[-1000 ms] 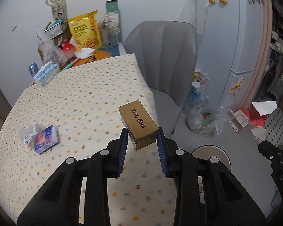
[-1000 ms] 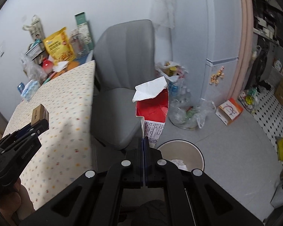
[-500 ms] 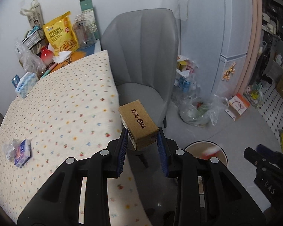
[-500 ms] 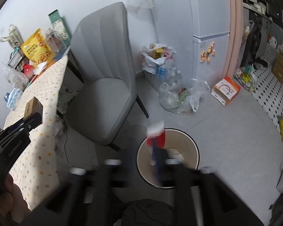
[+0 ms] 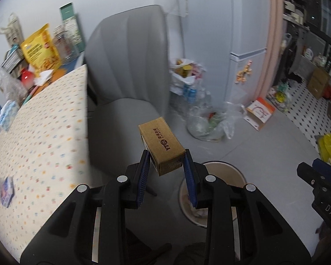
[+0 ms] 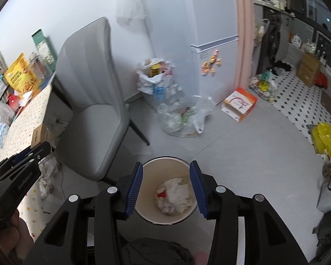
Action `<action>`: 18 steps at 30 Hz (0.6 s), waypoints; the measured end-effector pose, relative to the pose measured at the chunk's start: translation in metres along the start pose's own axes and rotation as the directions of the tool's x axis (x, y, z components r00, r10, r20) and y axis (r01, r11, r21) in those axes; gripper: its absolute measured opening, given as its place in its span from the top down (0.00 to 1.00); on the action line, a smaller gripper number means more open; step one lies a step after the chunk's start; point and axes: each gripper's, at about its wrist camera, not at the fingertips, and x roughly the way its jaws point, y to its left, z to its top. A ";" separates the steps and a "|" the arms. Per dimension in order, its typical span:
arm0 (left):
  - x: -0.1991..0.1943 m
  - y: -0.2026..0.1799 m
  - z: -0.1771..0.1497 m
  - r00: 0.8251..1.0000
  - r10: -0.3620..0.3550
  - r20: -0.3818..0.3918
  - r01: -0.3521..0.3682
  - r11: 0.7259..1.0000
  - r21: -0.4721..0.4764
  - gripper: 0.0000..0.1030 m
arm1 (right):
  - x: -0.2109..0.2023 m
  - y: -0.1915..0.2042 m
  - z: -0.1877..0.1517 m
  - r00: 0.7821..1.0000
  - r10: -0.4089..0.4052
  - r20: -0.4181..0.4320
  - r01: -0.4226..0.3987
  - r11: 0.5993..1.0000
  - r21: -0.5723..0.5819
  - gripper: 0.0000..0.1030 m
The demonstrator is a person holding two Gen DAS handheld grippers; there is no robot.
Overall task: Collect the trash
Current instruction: 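Open the right gripper to drop the tissue box while the left drops the brown box, then move both open grippers back over the table toward the remaining trash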
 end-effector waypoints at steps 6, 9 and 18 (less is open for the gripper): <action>0.001 -0.041 0.005 0.997 -0.078 -0.006 0.078 0.995 0.055 0.70 | -0.018 -0.030 0.004 0.998 -0.062 0.033 0.061 0.998 0.030 0.49; 0.001 -0.055 0.008 0.990 -0.138 -0.008 0.139 0.988 0.061 0.67 | -0.021 -0.047 0.003 0.996 -0.082 0.038 0.080 0.995 0.060 0.48; -0.012 -0.045 0.013 0.993 -0.112 0.034 0.110 0.993 0.037 0.15 | -0.028 -0.053 0.004 0.996 -0.073 0.054 0.069 0.995 0.068 0.46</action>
